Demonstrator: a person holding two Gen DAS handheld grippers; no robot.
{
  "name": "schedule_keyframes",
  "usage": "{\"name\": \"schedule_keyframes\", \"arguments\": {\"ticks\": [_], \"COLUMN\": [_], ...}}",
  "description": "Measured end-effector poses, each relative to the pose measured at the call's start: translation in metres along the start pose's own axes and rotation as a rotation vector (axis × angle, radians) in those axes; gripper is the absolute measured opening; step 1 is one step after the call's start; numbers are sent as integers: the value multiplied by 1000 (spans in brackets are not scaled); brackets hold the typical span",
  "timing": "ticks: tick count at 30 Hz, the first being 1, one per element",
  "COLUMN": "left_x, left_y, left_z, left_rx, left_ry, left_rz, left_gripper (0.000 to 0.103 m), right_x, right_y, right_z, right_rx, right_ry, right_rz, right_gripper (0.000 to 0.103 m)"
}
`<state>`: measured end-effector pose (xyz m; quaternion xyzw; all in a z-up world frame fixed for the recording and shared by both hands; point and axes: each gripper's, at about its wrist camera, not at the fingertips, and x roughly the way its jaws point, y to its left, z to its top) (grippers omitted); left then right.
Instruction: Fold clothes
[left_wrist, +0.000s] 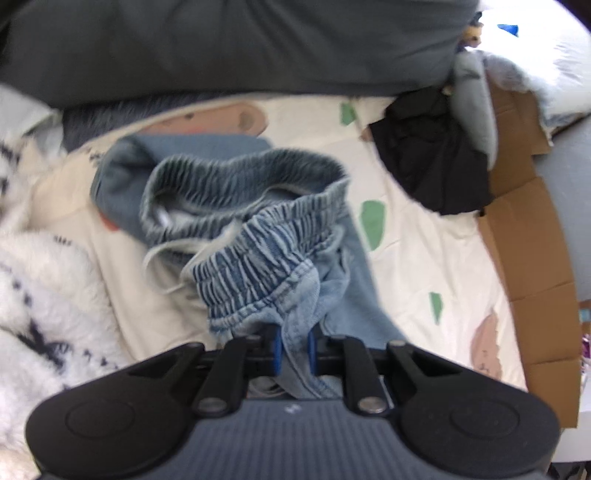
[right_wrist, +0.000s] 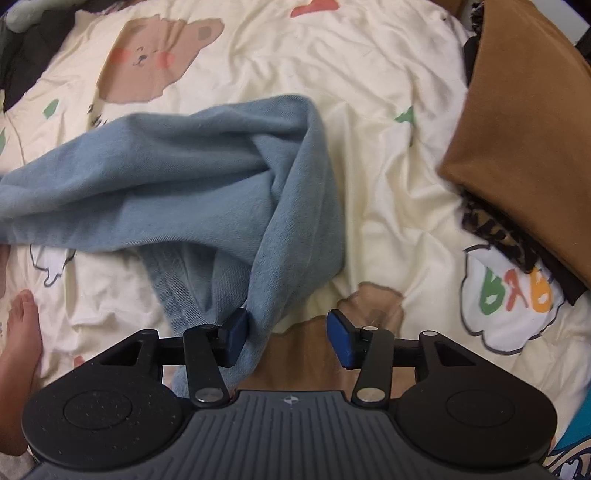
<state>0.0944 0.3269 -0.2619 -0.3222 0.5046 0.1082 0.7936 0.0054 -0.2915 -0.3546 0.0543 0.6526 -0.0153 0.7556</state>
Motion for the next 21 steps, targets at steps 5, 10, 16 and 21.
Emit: {"name": "schedule_keyframes", "arguments": {"ticks": [5,10,16,21], "left_x": [-14,-16,-12,-4], "left_y": [-26,-49,-77,-98], "left_z": [18,36,63,86], "left_rx": [25,50,92,117], "left_ry": [-37,-64,-93,-116], "left_rz": [-34,-58,-73,-79], "left_gripper": [13,13,13,13], "right_x": [11,19,1,-17], "right_y": [-5,-6,-13,-36], "right_z": [-5,-10,-8,-1], "right_rx": [40,28,-39,-63], "right_ry": [17,38,6,-10], "right_rz": [15,74,44,-29], "right_gripper": [54,8,4,3]}}
